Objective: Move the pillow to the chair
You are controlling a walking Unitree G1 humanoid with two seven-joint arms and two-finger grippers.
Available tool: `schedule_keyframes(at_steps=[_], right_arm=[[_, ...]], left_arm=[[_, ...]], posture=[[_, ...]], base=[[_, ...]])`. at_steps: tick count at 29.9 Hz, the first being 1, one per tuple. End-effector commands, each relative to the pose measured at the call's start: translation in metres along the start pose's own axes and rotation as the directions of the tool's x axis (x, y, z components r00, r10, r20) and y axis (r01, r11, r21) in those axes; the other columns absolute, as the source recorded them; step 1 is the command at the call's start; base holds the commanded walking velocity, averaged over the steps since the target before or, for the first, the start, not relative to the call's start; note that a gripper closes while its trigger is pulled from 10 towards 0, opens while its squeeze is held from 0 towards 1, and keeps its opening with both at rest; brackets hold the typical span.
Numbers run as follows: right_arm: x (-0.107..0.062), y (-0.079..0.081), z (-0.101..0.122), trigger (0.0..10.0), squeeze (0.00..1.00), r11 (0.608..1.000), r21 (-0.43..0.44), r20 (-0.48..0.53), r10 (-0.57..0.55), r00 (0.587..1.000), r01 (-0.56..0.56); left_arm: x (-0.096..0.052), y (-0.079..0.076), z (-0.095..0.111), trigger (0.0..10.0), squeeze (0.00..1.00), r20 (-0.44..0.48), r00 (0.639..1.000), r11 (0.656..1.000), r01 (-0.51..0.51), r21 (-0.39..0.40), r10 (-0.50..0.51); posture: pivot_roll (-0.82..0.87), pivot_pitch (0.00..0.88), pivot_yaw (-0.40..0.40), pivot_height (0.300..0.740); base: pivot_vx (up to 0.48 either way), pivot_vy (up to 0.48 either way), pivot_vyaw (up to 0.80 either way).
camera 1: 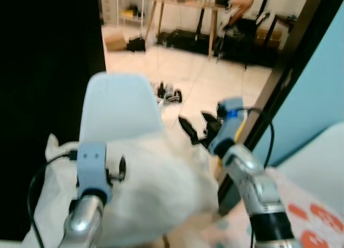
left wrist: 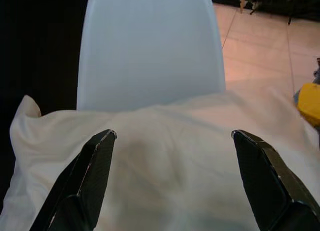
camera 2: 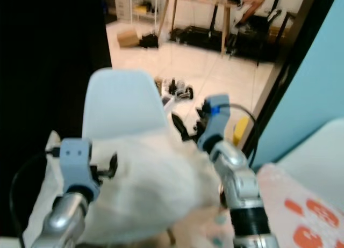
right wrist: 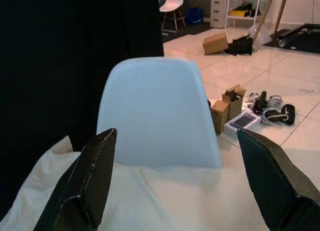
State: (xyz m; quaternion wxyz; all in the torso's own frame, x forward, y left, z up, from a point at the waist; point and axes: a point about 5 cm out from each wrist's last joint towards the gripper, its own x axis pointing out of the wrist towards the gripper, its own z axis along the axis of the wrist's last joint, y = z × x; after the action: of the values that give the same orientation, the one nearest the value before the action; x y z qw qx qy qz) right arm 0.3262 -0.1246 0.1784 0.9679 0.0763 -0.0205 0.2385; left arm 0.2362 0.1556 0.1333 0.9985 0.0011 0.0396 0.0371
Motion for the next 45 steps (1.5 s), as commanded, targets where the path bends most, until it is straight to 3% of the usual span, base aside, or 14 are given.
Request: schedule_keyframes(at_steps=[1, 10, 45], right_arm=[[-0.002, -0.005, -0.003, 10.0, 0.00, 1.000, 0.011, -0.018, -0.026, 1.000, 0.026], [-0.001, -0.017, -0.010, 10.0, 0.00, 0.995, -0.006, -0.060, -0.099, 0.993, 0.099], [0.000, -0.025, -0.017, 10.0, 0.00, 0.987, -0.002, -0.093, -0.162, 0.983, 0.162]], left_arm=[[0.000, 0.002, -0.006, 10.0, 0.00, -0.024, 1.000, 1.000, -0.002, -0.006, 0.002], [0.000, 0.016, -0.022, 10.0, 0.00, -0.093, 0.993, 0.996, -0.070, -0.045, 0.066], [0.001, 0.015, -0.025, 10.0, 0.00, -0.094, 0.995, 0.998, -0.047, -0.032, 0.044]], posture=[[0.05, 0.000, -0.125, 0.716], [0.05, 0.000, -0.126, 0.736], [0.05, 0.000, -0.112, 0.736]], base=[[0.000, 0.000, 0.00], [-0.246, 0.000, 0.00], [-0.480, 0.000, -0.04]])
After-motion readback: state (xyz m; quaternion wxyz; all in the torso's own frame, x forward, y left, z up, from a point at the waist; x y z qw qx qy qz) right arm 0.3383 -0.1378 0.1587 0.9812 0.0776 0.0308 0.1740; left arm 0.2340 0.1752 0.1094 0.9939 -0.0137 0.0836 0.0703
